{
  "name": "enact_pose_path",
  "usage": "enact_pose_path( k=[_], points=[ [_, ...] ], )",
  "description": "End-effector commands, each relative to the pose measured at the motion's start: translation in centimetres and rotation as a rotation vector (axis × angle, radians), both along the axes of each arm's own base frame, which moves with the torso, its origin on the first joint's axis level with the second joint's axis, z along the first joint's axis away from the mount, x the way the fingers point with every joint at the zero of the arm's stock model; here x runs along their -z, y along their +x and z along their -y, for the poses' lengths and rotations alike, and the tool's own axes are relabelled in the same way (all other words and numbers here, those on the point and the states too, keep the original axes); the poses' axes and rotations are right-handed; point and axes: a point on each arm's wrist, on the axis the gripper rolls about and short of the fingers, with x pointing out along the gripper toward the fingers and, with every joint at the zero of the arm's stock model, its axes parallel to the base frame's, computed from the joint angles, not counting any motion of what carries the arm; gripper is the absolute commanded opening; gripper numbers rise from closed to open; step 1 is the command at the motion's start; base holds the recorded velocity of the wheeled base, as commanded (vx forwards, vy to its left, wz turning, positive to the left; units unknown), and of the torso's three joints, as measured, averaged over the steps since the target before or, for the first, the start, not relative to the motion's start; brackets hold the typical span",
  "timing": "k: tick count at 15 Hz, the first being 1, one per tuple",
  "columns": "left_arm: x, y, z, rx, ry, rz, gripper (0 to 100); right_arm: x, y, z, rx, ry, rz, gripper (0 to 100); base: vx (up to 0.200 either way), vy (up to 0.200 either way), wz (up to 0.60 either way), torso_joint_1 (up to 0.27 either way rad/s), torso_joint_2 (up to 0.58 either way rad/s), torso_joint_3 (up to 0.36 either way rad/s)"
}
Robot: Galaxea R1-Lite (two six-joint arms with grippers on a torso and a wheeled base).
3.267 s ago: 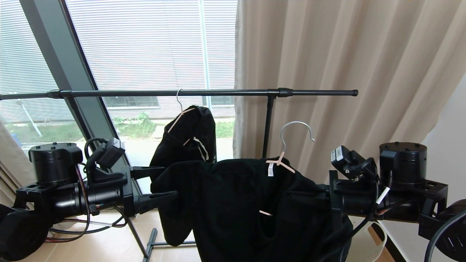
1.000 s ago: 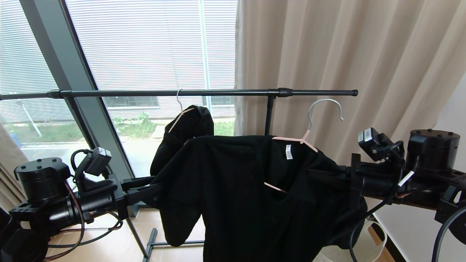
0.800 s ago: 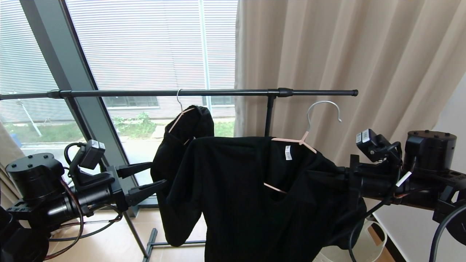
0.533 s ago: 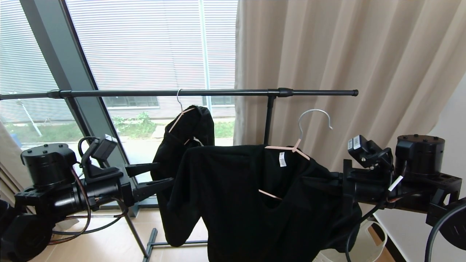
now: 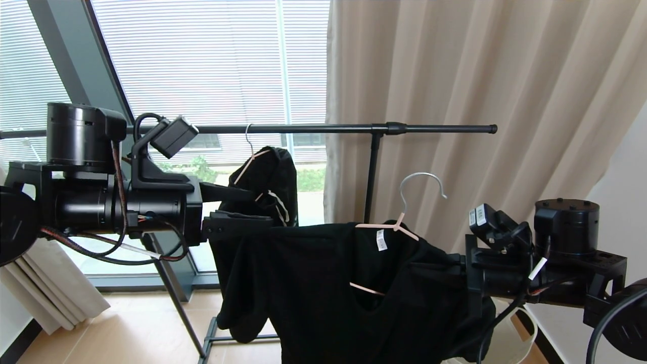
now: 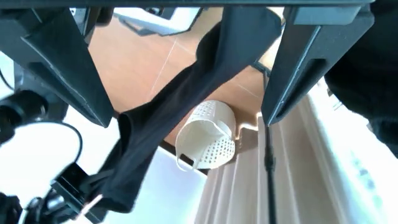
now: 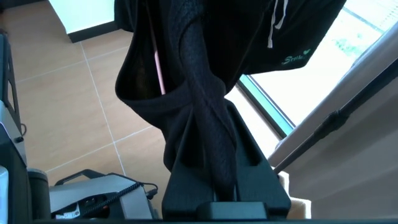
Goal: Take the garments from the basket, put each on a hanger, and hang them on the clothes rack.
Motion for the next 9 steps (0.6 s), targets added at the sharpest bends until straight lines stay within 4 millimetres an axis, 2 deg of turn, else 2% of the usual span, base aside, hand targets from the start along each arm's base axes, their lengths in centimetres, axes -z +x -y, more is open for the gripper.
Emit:
enact_pose_path(
  k=[1,5,9],
  points=[
    [-1.5,-0.5,1.4,0.077,0.028,0.085,100,0.1,-0.3,-0.4,-0.017,-0.001,-0.003,0,0.0,0.0,0.0,0.0,0.0,0.0],
    [-0.4,-0.1,2.3,0.131,0.071,0.127,100,0.2,-1.0,-0.8,-0.047,-0.011,0.006,0,0.0,0.0,0.0,0.0,0.0,0.0],
    [1.8,0.5,3.3,0.223,0.156,0.198,100,0.3,-1.2,-1.1,-0.071,-0.026,0.028,0,0.0,0.0,0.0,0.0,0.0,0.0]
  ],
)
